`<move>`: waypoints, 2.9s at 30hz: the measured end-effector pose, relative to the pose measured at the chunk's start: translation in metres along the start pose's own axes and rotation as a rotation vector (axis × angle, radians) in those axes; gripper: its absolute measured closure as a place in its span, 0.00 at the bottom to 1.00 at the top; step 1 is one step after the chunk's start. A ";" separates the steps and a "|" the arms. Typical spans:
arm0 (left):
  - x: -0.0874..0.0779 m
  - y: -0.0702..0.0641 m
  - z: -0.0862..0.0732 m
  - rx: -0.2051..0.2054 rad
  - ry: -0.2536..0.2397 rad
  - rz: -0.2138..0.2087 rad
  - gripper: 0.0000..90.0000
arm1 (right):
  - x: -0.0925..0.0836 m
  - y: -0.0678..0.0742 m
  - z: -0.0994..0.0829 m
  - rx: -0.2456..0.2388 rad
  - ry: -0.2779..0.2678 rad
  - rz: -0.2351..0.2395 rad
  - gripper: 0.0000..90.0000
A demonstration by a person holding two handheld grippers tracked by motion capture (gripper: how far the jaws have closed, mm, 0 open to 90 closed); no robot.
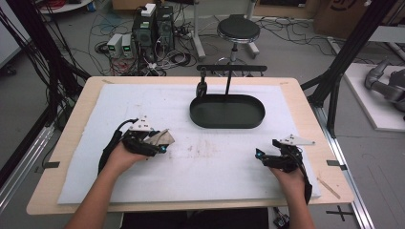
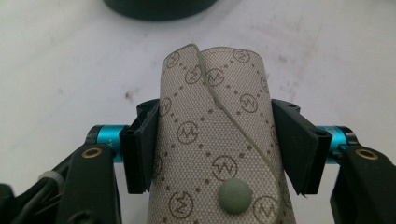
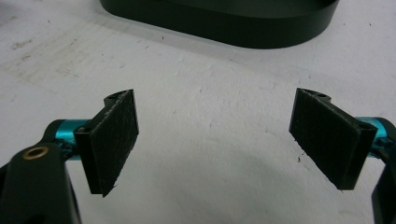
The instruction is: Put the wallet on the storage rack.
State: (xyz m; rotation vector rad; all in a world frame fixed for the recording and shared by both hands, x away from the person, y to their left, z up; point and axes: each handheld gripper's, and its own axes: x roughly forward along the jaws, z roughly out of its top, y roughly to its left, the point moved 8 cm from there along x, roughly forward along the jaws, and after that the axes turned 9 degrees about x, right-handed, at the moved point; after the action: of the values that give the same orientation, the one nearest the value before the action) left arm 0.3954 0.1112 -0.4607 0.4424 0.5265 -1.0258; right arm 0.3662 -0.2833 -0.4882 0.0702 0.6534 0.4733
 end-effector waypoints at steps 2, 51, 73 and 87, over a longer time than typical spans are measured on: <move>0.003 0.001 0.006 0.003 -0.010 -0.004 0.41 | -0.005 -0.002 -0.002 0.009 -0.009 -0.001 0.18; 0.174 0.036 0.155 0.171 0.037 -0.077 0.41 | -0.026 -0.005 -0.019 0.021 -0.015 0.003 0.18; 0.219 0.053 0.124 0.123 0.188 -0.073 0.38 | -0.024 -0.004 -0.020 0.019 -0.009 0.007 0.18; 0.192 0.055 0.137 0.097 0.134 -0.060 0.29 | -0.025 -0.005 -0.019 0.026 -0.015 0.002 0.18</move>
State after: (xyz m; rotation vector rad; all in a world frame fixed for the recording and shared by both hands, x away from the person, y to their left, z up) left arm 0.5515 -0.0740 -0.4618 0.5875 0.6138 -1.0877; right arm 0.3392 -0.3006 -0.4904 0.0986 0.6445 0.4662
